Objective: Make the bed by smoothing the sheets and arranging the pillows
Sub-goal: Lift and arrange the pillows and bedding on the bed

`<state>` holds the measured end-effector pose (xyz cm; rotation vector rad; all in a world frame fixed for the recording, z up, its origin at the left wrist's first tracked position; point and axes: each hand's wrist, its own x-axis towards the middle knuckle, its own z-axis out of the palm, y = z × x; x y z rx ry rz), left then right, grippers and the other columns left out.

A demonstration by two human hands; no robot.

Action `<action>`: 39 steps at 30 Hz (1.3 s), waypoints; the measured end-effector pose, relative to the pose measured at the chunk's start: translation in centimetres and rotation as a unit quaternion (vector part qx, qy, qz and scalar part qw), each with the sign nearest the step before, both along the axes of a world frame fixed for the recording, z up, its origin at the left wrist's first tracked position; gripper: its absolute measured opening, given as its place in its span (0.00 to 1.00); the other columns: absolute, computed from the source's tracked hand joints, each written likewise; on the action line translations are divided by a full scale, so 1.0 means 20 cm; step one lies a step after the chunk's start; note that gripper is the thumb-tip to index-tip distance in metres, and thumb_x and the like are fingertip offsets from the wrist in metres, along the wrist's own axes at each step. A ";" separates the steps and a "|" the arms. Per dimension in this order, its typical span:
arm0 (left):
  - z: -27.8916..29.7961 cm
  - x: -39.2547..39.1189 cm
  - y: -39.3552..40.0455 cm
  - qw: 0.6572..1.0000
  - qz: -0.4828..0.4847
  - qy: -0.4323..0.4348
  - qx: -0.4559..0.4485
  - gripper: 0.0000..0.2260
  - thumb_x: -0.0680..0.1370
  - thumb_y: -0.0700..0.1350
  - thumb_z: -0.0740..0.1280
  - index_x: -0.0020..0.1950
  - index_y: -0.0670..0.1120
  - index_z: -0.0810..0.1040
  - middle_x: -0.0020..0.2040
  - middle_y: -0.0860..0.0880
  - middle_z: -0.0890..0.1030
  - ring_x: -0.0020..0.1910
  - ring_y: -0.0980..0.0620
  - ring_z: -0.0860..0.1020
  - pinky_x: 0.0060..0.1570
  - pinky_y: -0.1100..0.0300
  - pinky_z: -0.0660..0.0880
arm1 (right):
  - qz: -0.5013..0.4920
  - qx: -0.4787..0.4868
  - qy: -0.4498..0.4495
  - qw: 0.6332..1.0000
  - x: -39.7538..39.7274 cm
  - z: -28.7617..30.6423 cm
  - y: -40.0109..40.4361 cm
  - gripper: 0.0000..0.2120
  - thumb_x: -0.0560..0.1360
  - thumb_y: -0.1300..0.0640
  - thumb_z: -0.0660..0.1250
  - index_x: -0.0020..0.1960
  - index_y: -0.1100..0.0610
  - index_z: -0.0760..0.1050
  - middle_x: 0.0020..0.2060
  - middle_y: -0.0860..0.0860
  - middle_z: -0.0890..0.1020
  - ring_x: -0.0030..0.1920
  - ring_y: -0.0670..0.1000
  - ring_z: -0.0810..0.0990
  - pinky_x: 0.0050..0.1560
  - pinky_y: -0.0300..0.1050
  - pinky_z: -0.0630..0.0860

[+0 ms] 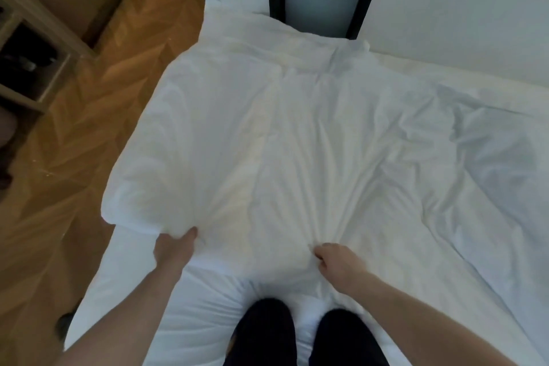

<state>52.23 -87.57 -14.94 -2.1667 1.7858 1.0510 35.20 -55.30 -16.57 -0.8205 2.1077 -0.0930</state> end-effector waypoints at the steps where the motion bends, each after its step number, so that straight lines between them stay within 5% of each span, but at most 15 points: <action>1: 0.02 0.04 0.02 1.000 -0.012 -0.009 0.005 0.33 0.74 0.52 0.77 0.68 0.31 0.73 0.66 0.32 0.77 0.65 0.33 0.76 0.63 0.47 0.73 | -0.001 0.007 -0.008 1.000 0.04 0.02 0.03 0.08 0.77 0.61 0.59 0.50 0.58 0.77 0.52 0.56 0.81 0.54 0.58 0.80 0.49 0.46 0.68; 6: 0.04 0.32 0.11 0.992 -0.059 -0.070 0.083 0.37 0.71 0.59 0.75 0.69 0.34 0.74 0.63 0.34 0.79 0.62 0.35 0.78 0.62 0.47 0.77 | -0.026 0.032 -0.053 0.998 0.23 0.13 0.14 0.09 0.75 0.61 0.59 0.49 0.59 0.78 0.52 0.57 0.82 0.55 0.59 0.81 0.47 0.44 0.66; 9: 0.12 0.34 0.10 0.974 -0.047 -0.086 0.205 0.33 0.71 0.56 0.76 0.68 0.38 0.73 0.58 0.40 0.79 0.52 0.39 0.81 0.48 0.44 0.84 | -0.063 0.053 -0.070 0.994 0.23 0.20 0.18 0.14 0.74 0.55 0.60 0.54 0.53 0.80 0.55 0.52 0.83 0.57 0.55 0.81 0.55 0.43 0.72; 13: 0.27 0.09 -0.14 0.872 -0.274 -0.258 0.314 0.24 0.76 0.59 0.69 0.63 0.43 0.75 0.46 0.45 0.86 0.39 0.47 0.86 0.45 0.51 0.84 | -0.079 0.054 -0.057 0.994 0.02 0.28 0.14 0.18 0.76 0.54 0.63 0.65 0.47 0.75 0.62 0.46 0.77 0.64 0.49 0.76 0.63 0.41 0.70; 16: 0.33 -0.26 -0.38 0.843 -0.422 -0.287 0.167 0.22 0.77 0.62 0.64 0.50 0.43 0.81 0.39 0.50 0.86 0.41 0.49 0.86 0.42 0.58 0.81 | -0.153 -0.006 0.021 0.988 -0.29 0.32 0.01 0.20 0.77 0.53 0.67 0.69 0.47 0.73 0.63 0.47 0.76 0.59 0.49 0.80 0.61 0.44 0.74; 20: 0.36 -0.79 -0.61 0.866 -0.464 -0.167 -0.080 0.21 0.75 0.63 0.63 0.51 0.45 0.79 0.47 0.47 0.82 0.45 0.44 0.80 0.42 0.56 0.77 | -0.236 -0.085 0.112 0.962 -0.69 0.35 -0.20 0.29 0.75 0.53 0.71 0.75 0.51 0.69 0.70 0.52 0.72 0.61 0.54 0.80 0.62 0.49 0.76; 24: 0.31 -1.18 -0.70 0.892 -0.424 -0.052 -0.148 0.19 0.75 0.58 0.69 0.60 0.48 0.75 0.63 0.47 0.72 0.55 0.40 0.79 0.49 0.52 0.76 | -0.257 -0.109 0.150 0.949 -0.98 0.30 -0.40 0.38 0.75 0.52 0.71 0.80 0.54 0.59 0.79 0.55 0.60 0.73 0.59 0.70 0.70 0.53 0.71; 28: 0.07 -1.38 -0.79 0.894 -0.418 -0.037 -0.159 0.35 0.75 0.59 0.73 0.76 0.50 0.63 0.77 0.48 0.58 0.68 0.36 0.74 0.61 0.46 0.75 | -0.237 -0.105 0.173 0.950 -1.18 0.15 -0.51 0.42 0.77 0.49 0.69 0.83 0.55 0.50 0.82 0.53 0.50 0.76 0.56 0.67 0.70 0.52 0.70; 30: -0.06 -1.43 -0.84 0.890 -0.431 -0.024 -0.148 0.44 0.72 0.59 0.76 0.81 0.52 0.56 0.80 0.48 0.57 0.72 0.37 0.71 0.65 0.44 0.73 | -0.224 -0.085 0.178 0.954 -1.25 0.03 -0.53 0.43 0.77 0.47 0.68 0.83 0.54 0.48 0.82 0.53 0.54 0.77 0.56 0.67 0.71 0.52 0.69; 32: -0.19 -1.43 -0.86 0.887 -0.444 -0.009 -0.125 0.48 0.70 0.56 0.78 0.82 0.53 0.53 0.77 0.48 0.67 0.71 0.40 0.73 0.65 0.45 0.74 | -0.232 -0.066 0.166 0.956 -1.29 -0.10 -0.53 0.44 0.77 0.44 0.67 0.83 0.52 0.44 0.77 0.55 0.67 0.72 0.59 0.72 0.68 0.53 0.71; 35: -0.42 -1.38 -0.84 0.883 -0.454 -0.004 -0.119 0.39 0.73 0.55 0.75 0.79 0.57 0.59 0.65 0.50 0.79 0.62 0.43 0.79 0.57 0.50 0.77 | -0.280 -0.043 0.153 0.947 -1.31 -0.27 -0.53 0.43 0.78 0.40 0.63 0.82 0.49 0.43 0.66 0.58 0.79 0.65 0.62 0.78 0.60 0.52 0.73; 39: -0.53 -1.35 -0.82 0.869 -0.471 -0.012 -0.154 0.10 0.77 0.50 0.66 0.57 0.54 0.73 0.51 0.48 0.83 0.51 0.42 0.81 0.50 0.49 0.79 | -0.284 -0.073 0.202 0.934 -1.31 -0.35 -0.50 0.18 0.80 0.41 0.62 0.61 0.53 0.67 0.58 0.59 0.82 0.60 0.63 0.80 0.51 0.52 0.73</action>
